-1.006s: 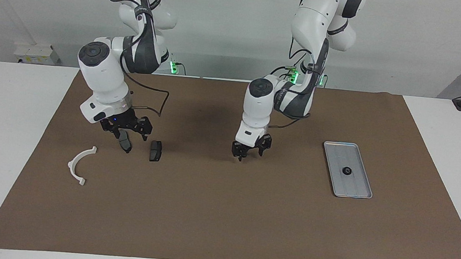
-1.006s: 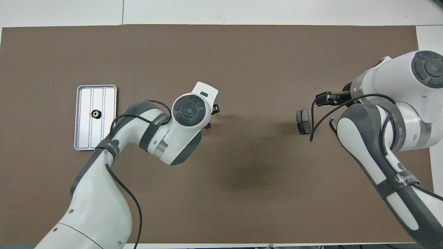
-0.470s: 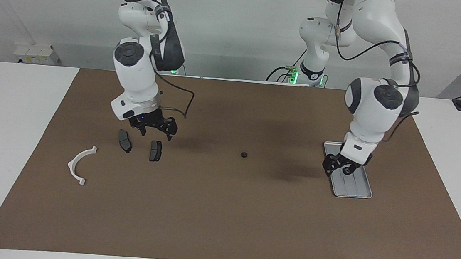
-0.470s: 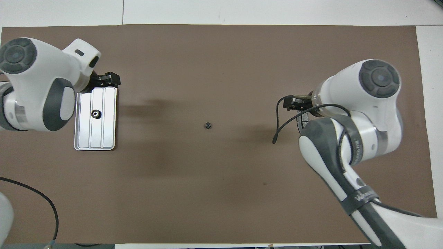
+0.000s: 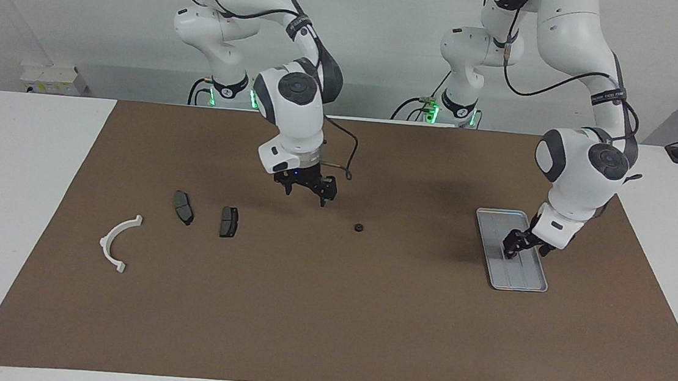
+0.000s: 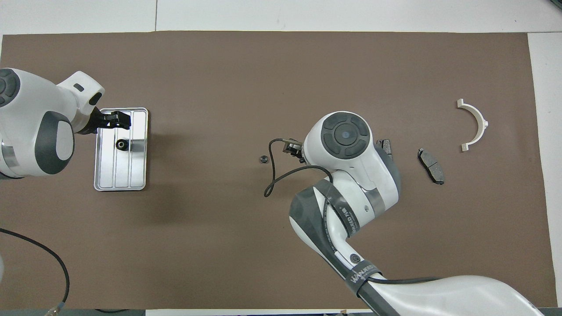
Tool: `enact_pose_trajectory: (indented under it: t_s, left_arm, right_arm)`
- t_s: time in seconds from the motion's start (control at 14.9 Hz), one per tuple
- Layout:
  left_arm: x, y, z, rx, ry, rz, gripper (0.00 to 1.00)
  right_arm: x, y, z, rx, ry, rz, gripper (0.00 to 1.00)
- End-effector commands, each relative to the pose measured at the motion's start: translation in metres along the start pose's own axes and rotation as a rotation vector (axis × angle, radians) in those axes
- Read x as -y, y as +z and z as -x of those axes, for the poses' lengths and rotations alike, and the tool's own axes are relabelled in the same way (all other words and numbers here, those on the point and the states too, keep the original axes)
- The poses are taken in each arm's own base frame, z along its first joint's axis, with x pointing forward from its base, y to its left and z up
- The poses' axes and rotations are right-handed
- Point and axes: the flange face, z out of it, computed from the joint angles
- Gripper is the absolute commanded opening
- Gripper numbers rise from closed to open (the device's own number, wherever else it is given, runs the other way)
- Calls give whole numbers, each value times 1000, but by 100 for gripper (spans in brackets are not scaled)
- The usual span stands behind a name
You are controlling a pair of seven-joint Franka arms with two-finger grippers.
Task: Place bearing gear from tray to pile
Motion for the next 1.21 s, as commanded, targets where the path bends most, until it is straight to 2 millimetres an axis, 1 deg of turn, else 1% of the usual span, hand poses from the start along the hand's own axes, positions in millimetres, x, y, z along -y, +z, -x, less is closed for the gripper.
enact_pose_trajectory:
  t_s: [0.0, 0.07, 0.13, 0.34, 0.4, 0.54, 0.6, 0.74, 0.87, 0.94, 1.01, 1.07, 1.14]
  left_arm:
    - [5, 9, 23, 19, 10, 13, 91]
    - [5, 13, 29, 33, 10, 12, 91]
    - [6, 16, 34, 38, 10, 12, 91]
    - [6, 21, 38, 39, 12, 12, 91]
    - [6, 26, 42, 45, 12, 12, 90]
    - [7, 34, 49, 29, 10, 12, 90]
    - [7, 35, 50, 15, 10, 13, 90]
    - [6, 38, 50, 13, 11, 13, 90]
    - [3, 44, 53, 9, 16, 14, 88]
    - [5, 44, 53, 1, 13, 14, 87]
    - [4, 45, 54, 1, 14, 14, 80]
    - [4, 45, 54, 1, 14, 14, 65]
    - [3, 46, 54, 1, 16, 14, 48]
  right_arm:
    - [49, 16, 4, -18, 48, 61, 100]
    - [71, 28, 9, -36, 66, 91, 100]
    - [87, 37, 12, -51, 88, 99, 100]
    - [105, 68, 20, -39, 120, 113, 99]
    - [112, 71, 16, -43, 145, 105, 99]
    - [118, 70, 18, -48, 149, 85, 99]
    - [118, 70, 17, -48, 153, 71, 97]
    - [116, 74, 15, -39, 162, 74, 96]
    - [123, 98, 27, -32, 161, 84, 95]
    - [124, 102, 29, -35, 162, 92, 95]
    - [124, 102, 30, -35, 160, 92, 95]
    - [125, 101, 30, -38, 159, 90, 95]
    - [122, 101, 24, -40, 167, 86, 94]
